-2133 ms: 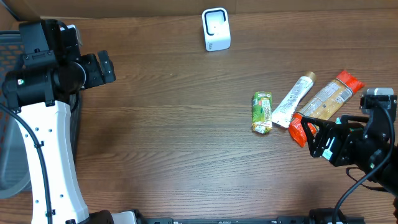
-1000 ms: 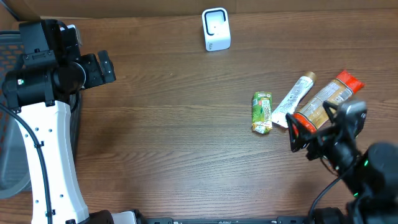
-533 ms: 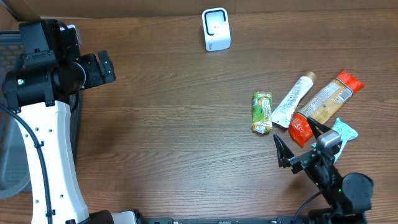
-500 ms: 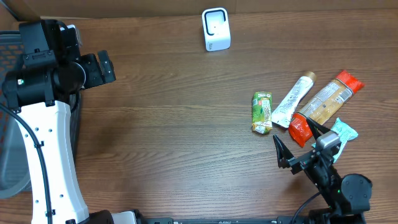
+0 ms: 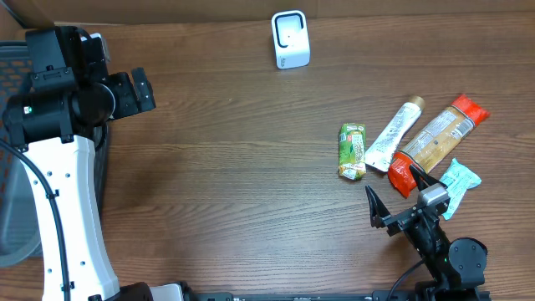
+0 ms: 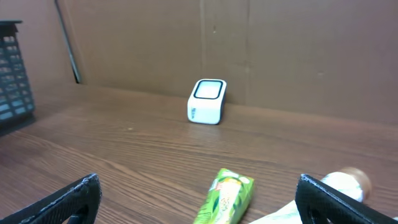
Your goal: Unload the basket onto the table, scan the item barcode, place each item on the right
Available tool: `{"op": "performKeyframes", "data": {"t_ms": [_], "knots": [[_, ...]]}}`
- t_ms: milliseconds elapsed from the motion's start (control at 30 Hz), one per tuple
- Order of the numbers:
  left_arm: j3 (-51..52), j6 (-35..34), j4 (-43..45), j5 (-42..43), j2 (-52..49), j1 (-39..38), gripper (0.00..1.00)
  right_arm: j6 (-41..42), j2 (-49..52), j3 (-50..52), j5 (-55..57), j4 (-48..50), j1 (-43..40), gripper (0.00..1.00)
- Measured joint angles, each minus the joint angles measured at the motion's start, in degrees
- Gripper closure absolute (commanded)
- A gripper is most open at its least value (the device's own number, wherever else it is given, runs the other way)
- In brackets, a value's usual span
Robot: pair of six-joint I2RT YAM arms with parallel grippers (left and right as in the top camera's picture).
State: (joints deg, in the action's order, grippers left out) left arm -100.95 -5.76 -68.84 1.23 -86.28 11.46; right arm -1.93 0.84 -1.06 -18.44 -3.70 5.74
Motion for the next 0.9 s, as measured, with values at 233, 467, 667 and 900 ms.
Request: {"op": "performKeyframes", "data": {"t_ms": [233, 467, 667, 900], "knots": [[0.0, 0.0, 0.0, 0.0, 0.0, 0.0, 0.0, -0.9, 0.0, 0.0, 0.9, 0.0, 0.0, 0.0], [0.0, 0.0, 0.0, 0.0, 0.0, 0.0, 0.0, -1.1, 0.0, 0.0, 0.9, 0.0, 0.0, 0.0], [0.0, 0.0, 0.0, 0.0, 0.0, 0.0, 0.0, -1.1, 0.0, 0.0, 0.9, 0.0, 0.0, 0.0], [0.0, 0.0, 0.0, 0.0, 0.0, 0.0, 0.0, -1.1, 0.0, 0.0, 0.9, 0.0, 0.0, 0.0]]}}
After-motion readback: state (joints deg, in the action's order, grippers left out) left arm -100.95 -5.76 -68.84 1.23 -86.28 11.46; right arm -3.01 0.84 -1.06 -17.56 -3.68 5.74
